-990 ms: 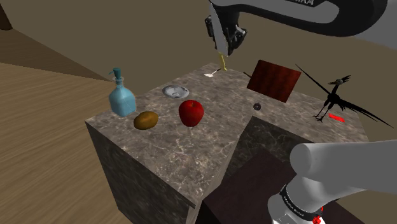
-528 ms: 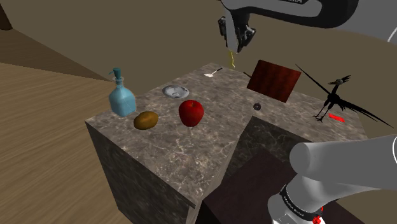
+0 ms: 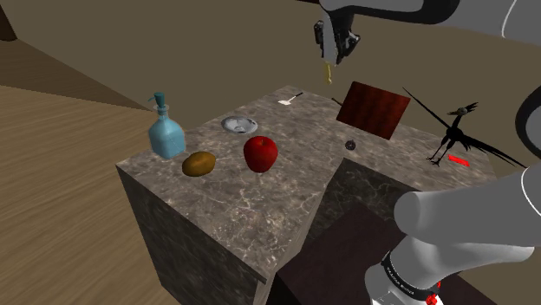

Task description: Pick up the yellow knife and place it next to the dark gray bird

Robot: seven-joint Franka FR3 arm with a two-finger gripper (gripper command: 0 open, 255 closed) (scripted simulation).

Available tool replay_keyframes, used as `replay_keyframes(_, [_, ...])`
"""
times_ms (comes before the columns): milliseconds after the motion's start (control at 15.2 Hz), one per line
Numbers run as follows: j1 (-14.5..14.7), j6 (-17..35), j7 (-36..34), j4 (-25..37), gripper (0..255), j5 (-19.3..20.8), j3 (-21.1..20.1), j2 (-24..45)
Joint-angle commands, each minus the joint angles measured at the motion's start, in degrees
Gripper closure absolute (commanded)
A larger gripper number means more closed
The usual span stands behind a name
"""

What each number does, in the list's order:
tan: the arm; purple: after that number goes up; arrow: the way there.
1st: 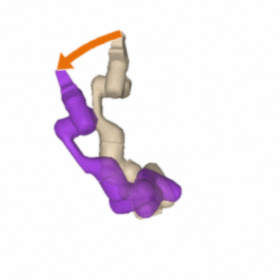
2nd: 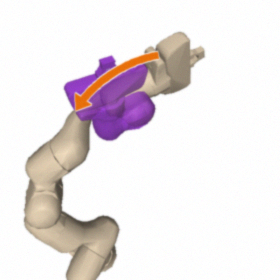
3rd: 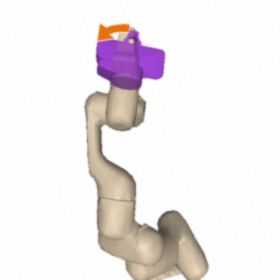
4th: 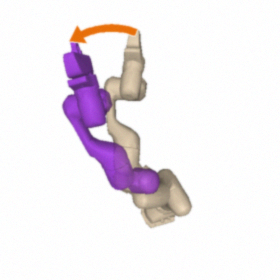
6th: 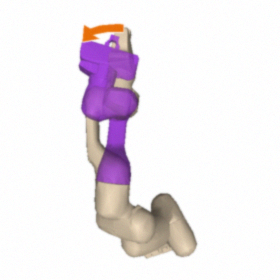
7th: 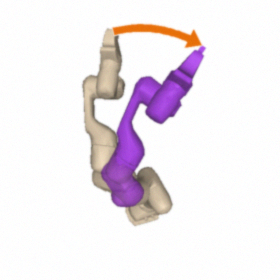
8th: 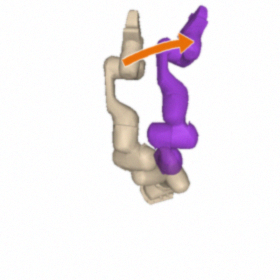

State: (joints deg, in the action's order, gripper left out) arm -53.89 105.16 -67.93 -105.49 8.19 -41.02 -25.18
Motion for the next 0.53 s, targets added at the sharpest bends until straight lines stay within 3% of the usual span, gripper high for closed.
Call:
replay_keyframes(0, [-1.29,1.51,1.30,0.80,255,1.20,0.60,2.30])
replay_keyframes(462, [-5.59,4.60,4.67,6.78,255,6.30,1.46,12.07])
